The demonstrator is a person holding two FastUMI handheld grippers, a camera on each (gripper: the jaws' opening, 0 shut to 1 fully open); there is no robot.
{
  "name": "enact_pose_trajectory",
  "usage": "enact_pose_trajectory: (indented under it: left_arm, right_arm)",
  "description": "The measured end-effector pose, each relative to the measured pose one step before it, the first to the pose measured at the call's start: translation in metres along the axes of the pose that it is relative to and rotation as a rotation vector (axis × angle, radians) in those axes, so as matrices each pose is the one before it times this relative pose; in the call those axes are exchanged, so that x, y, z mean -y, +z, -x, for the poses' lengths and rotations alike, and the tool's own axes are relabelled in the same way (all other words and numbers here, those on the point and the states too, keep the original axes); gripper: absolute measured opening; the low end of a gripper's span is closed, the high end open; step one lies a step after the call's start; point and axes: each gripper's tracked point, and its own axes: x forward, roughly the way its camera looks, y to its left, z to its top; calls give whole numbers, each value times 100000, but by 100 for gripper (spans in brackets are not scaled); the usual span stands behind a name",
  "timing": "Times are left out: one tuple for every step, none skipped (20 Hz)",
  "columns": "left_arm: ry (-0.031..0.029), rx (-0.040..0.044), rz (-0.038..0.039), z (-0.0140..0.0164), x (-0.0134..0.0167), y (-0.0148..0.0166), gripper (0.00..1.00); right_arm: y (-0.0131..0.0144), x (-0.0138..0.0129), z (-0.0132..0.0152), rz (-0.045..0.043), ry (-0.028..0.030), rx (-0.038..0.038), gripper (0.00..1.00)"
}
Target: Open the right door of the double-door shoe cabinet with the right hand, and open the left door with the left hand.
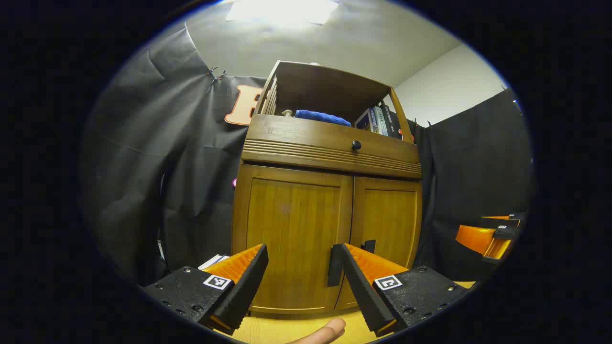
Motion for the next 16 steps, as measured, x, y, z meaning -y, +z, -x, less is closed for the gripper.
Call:
enact_pose_trajectory:
  left_arm:
    - [-435,-24,34,57,99,0,88]
    - [-539,406,14,62,117,93,88]
    - [-388,-92,-186,1,125,50,88]
    - [-256,-207,-153,80,31,-192,88]
    - [-92,-206,2,26,-44,41,88]
    - [27,-189,-106,-28,34,-72,88]
    - [248,-78,-122,-109,-104,18,88]
    - [400,-73,-206,59,-175,-12,88]
    - [300,87,-246,-40,-151,97,88]
    - [244,108,-183,46,-112,8,88]
    - [237,133,-135,-54,-120,73,88]
    - [226,217,-61,21,-53,-1,88]
    - [225,75,-222,-20,-119,11,88]
    - [49,-94,-487,-80,-57,-6,88]
    - [190,-138,-390,-41,-171,26,88]
    - [680,-113,-183,-37,-298,-56,88]
  right_arm:
    - [142,89,-116,159,43,59,97]
    - [129,-86,-51,220,178,66,96]
    - [-12,-16,-105,180,-80,-115,95]
    - [5,-94,-146,65,189,-178,95]
    - [11,-181,-118,-147,563,-96,94]
    - [76,-241,-132,-256,647,-16,97]
    - [48,-259,-188,-120,783,27,100]
    - [22,-138,-249,53,247,-9,94]
    - [-105,4,-361,175,3,-250,94]
    - [2,-124,-265,137,145,-187,94]
    - [-120,-106,-298,127,138,-268,94]
    - [-64,-193,-375,122,306,-335,98]
    - [-97,-363,-412,220,1207,-115,98]
    - [33,-434,-546,358,1367,280,98]
    - [-46,-121,-687,337,436,43,98]
    - [-135,-145,-666,96,612,-261,94]
